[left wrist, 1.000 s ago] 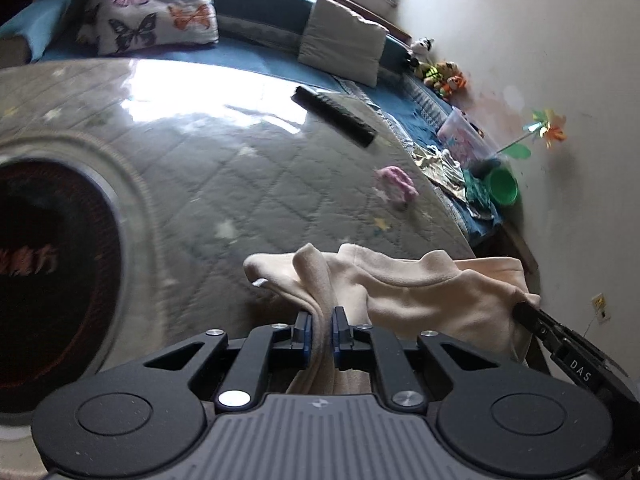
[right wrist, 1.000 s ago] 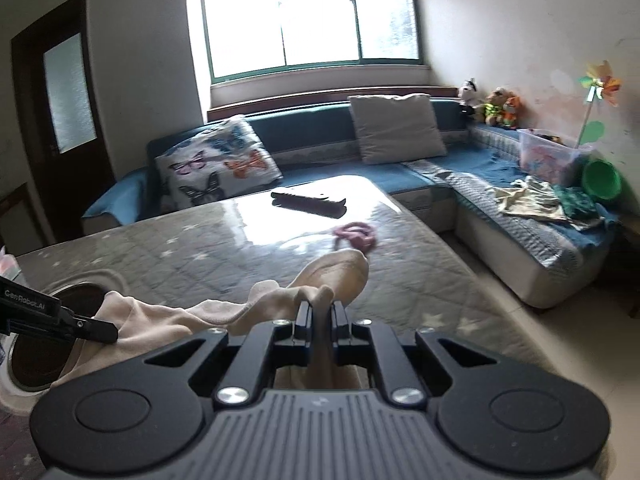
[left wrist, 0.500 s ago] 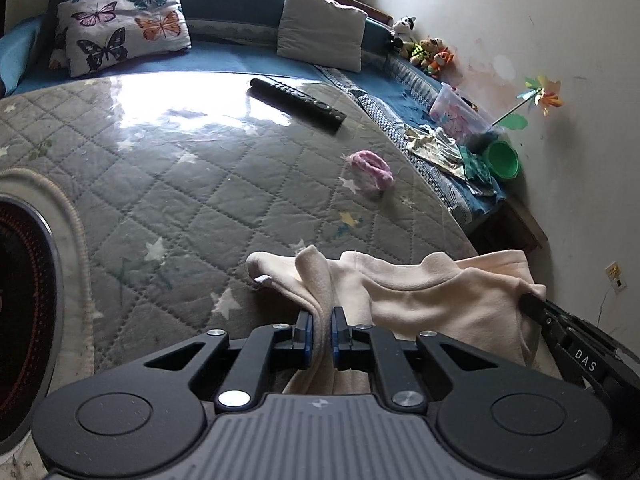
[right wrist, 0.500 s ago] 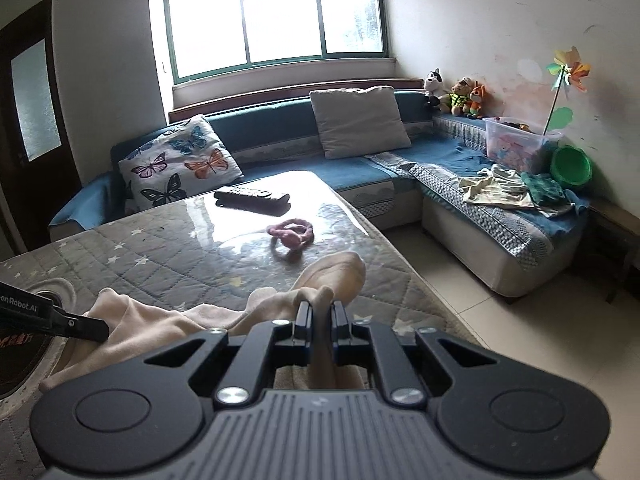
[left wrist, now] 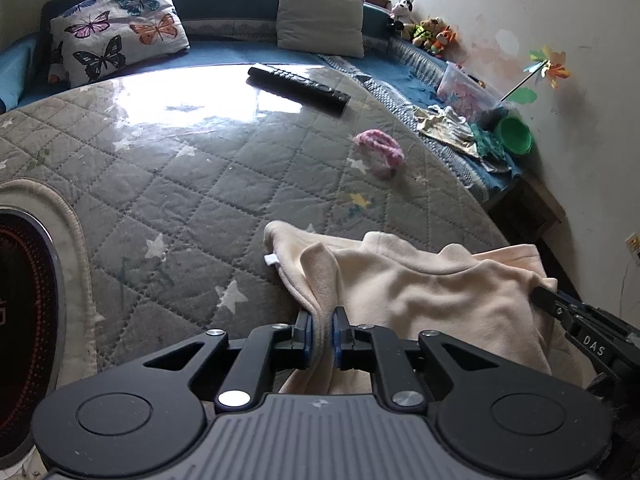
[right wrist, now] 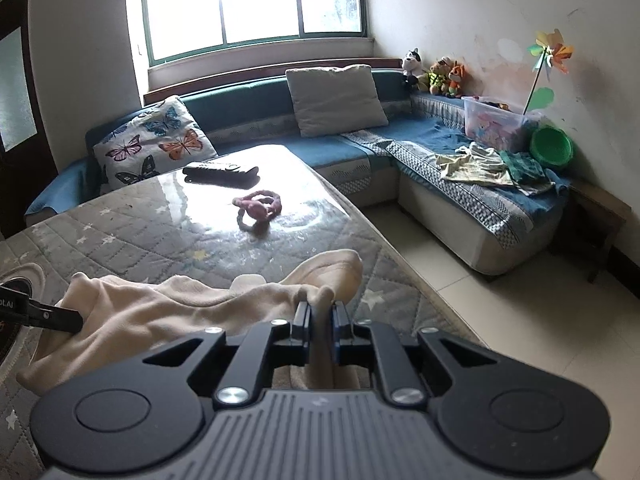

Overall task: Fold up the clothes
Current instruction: 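Lower the folded shirt onto the table and open both grippers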

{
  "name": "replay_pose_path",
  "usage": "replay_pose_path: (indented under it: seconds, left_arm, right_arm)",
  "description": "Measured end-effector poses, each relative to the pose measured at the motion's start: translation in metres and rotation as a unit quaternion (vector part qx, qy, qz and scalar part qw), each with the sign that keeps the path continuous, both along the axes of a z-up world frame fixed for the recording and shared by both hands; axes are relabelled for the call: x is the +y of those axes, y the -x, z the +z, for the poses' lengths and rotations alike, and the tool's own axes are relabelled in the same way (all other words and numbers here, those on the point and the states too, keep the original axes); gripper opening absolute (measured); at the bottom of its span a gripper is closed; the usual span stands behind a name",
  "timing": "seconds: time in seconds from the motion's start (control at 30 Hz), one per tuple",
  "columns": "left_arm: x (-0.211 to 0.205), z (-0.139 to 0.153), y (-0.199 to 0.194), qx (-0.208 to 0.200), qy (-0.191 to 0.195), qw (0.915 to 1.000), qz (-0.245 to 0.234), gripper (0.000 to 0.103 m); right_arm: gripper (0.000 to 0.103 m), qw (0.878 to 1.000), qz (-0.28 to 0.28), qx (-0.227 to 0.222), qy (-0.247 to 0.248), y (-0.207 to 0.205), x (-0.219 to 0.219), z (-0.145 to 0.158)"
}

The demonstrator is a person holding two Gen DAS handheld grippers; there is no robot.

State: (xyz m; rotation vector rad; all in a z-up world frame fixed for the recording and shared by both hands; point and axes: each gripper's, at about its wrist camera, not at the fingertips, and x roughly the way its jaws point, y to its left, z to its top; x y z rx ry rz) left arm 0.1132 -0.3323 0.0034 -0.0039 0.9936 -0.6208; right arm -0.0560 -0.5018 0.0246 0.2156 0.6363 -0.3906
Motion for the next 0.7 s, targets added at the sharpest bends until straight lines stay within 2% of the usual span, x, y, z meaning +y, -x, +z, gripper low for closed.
replay_pose_path:
  seconds: [0.07,0.13,0.23,0.3,0.37,0.43,0.5,0.57,0.7]
  left_arm:
    - [0.0,-0.002,0.0,0.0,-0.004,1.0,0.001,0.013]
    - [0.0,-0.004,0.0,0.0,-0.006,1.0,0.0,0.014]
    - [0.0,-0.005,0.0,-0.002,-0.012,0.9999,-0.002,0.024]
    - [0.0,-0.006,0.002,-0.004,-0.015,0.9999,-0.004,0.031]
    - [0.001,-0.007,0.003,-0.005,-0.018,0.9998,-0.006,0.034]
    - [0.001,-0.008,0.004,-0.006,-0.02,0.9998,-0.007,0.04]
    - [0.001,-0.008,0.006,-0.01,-0.023,0.9996,-0.01,0.046]
    - [0.002,-0.008,0.009,-0.013,-0.026,0.9995,-0.014,0.048]
    - [0.005,-0.008,0.013,-0.017,-0.028,0.9993,-0.016,0.056]
  right_arm:
    - [0.017,1.0,-0.003,0.004,0.002,-0.001,0.0,-0.002]
    - [0.018,1.0,-0.005,0.007,0.001,-0.001,-0.001,-0.003]
    - [0.018,1.0,-0.005,0.01,0.0,-0.001,0.0,-0.005]
    - [0.022,1.0,-0.003,0.012,0.002,-0.001,0.002,-0.005]
    - [0.035,1.0,-0.001,0.011,0.003,-0.001,0.004,-0.004]
    - [0.042,1.0,0.002,0.011,0.005,-0.001,0.006,-0.004]
    - [0.044,1.0,0.006,0.012,0.006,-0.001,0.01,-0.004]
    - [0.054,1.0,0.012,0.012,0.007,0.0,0.014,-0.003]
    - [0.06,1.0,0.02,0.013,0.012,0.002,0.023,-0.002]
